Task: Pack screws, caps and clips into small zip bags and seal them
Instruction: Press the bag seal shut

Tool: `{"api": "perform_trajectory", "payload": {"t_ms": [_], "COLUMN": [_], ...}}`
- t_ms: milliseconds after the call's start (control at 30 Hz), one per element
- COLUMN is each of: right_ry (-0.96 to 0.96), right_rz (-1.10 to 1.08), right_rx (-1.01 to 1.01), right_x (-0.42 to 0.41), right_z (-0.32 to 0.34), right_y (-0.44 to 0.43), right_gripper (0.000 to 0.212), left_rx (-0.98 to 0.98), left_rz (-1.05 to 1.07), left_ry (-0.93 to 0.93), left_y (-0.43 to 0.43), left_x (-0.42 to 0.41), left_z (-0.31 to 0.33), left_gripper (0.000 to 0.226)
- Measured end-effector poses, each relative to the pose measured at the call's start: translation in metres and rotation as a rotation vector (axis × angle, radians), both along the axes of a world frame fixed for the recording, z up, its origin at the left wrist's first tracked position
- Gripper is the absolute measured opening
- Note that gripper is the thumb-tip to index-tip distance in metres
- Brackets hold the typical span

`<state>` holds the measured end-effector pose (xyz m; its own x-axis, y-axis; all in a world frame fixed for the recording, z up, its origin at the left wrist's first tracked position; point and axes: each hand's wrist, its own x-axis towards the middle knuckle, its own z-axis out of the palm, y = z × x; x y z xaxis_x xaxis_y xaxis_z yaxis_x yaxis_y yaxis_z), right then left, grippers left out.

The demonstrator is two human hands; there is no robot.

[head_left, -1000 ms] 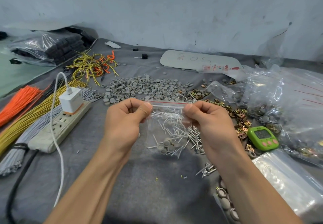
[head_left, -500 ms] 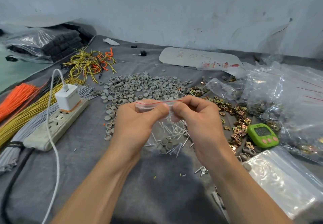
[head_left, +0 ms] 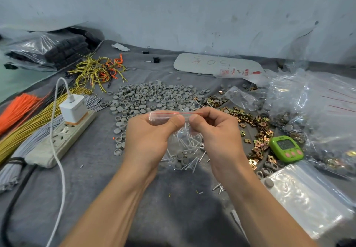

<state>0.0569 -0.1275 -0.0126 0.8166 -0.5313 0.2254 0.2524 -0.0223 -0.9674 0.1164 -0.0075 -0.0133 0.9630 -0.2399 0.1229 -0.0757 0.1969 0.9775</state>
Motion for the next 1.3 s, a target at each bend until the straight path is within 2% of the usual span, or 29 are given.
{"api": "perform_trajectory", "payload": {"t_ms": [233, 433, 567, 733, 1300], "right_ry": [0.039, 0.035, 0.035, 0.054, 0.087], "right_rz": [0.026, -0.023, -0.023, 0.021, 0.010], "right_rx": [0.013, 0.010, -0.028, 0.015, 0.053], "right_x": [-0.003, 0.001, -0.002, -0.001, -0.005], "right_z": [-0.001, 0.000, -0.001, -0.002, -0.003], "right_y": [0.001, 0.005, 0.000, 0.005, 0.001], "right_gripper": [0.018, 0.029, 0.028, 0.023, 0.015], "left_rx": [0.041, 0.030, 0.005, 0.031, 0.064], "left_rz": [0.023, -0.004, -0.036, 0.008, -0.010], "left_ry": [0.028, 0.008, 0.078, 0.046, -0.003], "left_y": [0.005, 0.002, 0.004, 0.007, 0.007], "left_x": [0.003, 0.001, 0.000, 0.001, -0.003], "left_z": [-0.002, 0.001, 0.003, 0.002, 0.003], "left_gripper": [0.010, 0.023, 0.007, 0.017, 0.012]}}
